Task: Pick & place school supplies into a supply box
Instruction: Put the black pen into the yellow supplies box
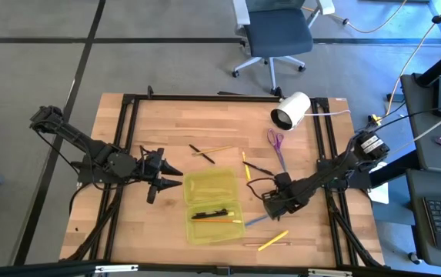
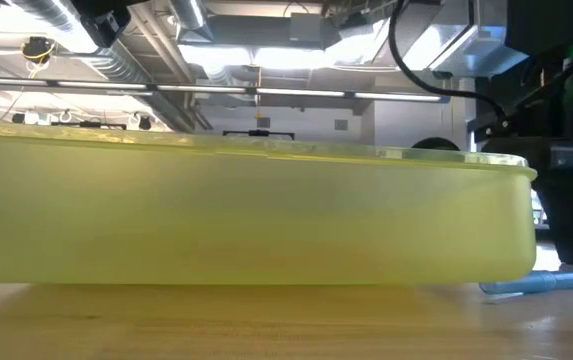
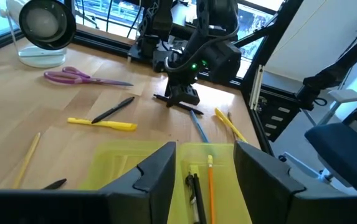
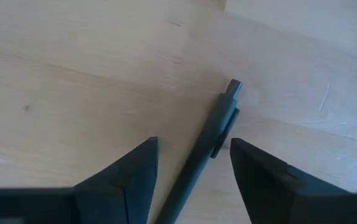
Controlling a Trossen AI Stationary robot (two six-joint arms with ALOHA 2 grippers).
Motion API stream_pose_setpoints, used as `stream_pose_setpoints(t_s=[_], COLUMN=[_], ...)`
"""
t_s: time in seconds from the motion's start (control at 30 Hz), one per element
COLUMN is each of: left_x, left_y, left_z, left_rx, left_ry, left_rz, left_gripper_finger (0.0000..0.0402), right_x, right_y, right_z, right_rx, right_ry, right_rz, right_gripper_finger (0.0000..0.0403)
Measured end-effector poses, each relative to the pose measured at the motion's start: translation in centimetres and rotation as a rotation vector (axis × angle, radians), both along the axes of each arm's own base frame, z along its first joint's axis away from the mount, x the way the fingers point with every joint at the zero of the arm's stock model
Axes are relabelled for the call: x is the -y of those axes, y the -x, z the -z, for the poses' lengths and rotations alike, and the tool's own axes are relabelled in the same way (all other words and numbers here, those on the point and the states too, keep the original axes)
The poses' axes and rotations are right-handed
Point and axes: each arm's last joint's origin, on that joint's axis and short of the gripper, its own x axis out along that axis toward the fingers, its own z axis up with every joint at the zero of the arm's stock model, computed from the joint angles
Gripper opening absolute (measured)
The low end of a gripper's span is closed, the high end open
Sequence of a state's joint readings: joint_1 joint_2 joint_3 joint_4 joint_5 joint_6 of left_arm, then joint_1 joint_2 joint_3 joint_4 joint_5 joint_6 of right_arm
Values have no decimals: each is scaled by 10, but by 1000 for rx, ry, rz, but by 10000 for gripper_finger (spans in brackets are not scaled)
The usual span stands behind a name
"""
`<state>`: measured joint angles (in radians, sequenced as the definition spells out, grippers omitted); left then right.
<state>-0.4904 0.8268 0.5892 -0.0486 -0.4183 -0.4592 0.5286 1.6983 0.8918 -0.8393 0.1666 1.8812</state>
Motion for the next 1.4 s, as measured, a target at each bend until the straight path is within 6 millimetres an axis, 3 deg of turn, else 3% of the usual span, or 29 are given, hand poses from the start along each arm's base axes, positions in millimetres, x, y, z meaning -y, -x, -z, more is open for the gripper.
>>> stream_pose_setpoints(t_s=[0.4,0.93,1.4], left_x=[0,0,0], left_y=[0,0,0], left_z=[0,0,0], left_rx=[0,0,-5], left_ry=[0,0,78], left_rz=[0,0,-20], left_gripper_finger=[155,154,151], right_x=[2,-1,-2], right_y=[-5,-9,-10], right_z=[5,6,6], right_rx=[-2,17,3], right_ry=[-20,-69,-84], right_rz=[14,-43,-197], right_gripper_finger=[199,92,84])
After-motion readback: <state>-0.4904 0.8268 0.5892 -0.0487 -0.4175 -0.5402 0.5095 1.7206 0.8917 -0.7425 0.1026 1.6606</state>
